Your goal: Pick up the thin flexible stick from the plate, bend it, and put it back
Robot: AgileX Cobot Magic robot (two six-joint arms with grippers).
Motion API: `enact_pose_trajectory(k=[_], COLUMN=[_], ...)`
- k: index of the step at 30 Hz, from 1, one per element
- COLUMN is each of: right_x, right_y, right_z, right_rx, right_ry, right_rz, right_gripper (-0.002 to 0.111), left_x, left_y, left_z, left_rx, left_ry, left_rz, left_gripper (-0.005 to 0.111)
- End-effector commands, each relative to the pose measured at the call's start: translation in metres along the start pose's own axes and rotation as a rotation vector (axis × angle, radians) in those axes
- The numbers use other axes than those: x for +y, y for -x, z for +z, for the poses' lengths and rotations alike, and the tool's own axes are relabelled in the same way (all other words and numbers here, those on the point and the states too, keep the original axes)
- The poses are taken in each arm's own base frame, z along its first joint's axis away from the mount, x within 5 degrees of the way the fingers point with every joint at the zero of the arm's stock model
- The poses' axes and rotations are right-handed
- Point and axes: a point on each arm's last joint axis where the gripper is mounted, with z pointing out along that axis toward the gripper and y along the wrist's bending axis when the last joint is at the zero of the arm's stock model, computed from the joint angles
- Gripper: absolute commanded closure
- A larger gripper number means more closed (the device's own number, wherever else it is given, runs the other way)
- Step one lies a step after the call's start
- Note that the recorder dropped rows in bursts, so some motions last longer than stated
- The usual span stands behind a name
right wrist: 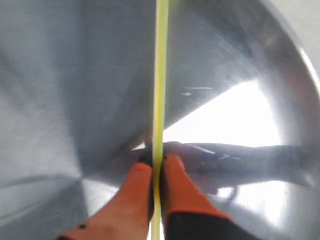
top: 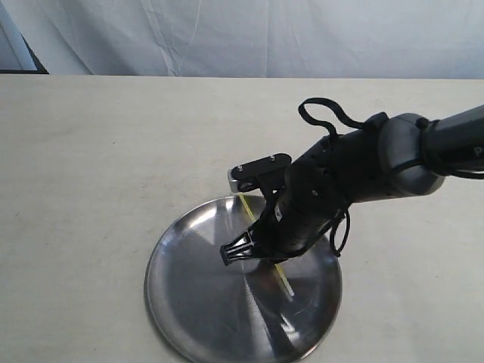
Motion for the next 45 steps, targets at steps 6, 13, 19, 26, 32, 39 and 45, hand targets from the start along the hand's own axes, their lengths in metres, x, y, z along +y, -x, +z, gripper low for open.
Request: enact_pose_trajectory(k=[6,13,19,26,32,39,45], right_x=[0.000,-0.008,-0.018,-0.028,-0.026,-0.023,-0.021], right_y=[0.009,-0.002,-0.036,-0.079,-0.095,-0.097,-0.097], right_z=[-0.083,-0.116,-0.130,-0.163,-0.195,-0.202,-0.202], right_rx=[-0.205,-0.242,-0.257,-0.366,-0.470,-0.500,-0.504], right_ry=[0.034,-0.003,0.011,0.088,0.208,0.262,0.280], right_rz=[-0.056,-0.105,-0.095,-0.040,-0.045,-0.018,-0.030], right_gripper=[0.109,0.109,0.109,0.109,0.109,0.109,0.109], left_x=[0.000,0.000,0.000,-0.001,-0.003,-0.012,-0.036], left_y=[0.002,0.002,0.002,0.012,0.057,0.057,0.072], left_z=[-0.001,-0.001,-0.001,-0.001,-0.021,-0.019,-0.034], left_rx=[-0.016,-0.016,-0.016,-0.128,-0.677,-0.481,-0.450], left_ry=[-0.003,-0.003,-0.003,-0.010,-0.053,-0.426,-0.647], left_rz=[0.005,0.005,0.005,0.005,-0.037,-0.975,-0.689], left_gripper=[0.107,0.107,0.107,0.107,0.107,0.107,0.107])
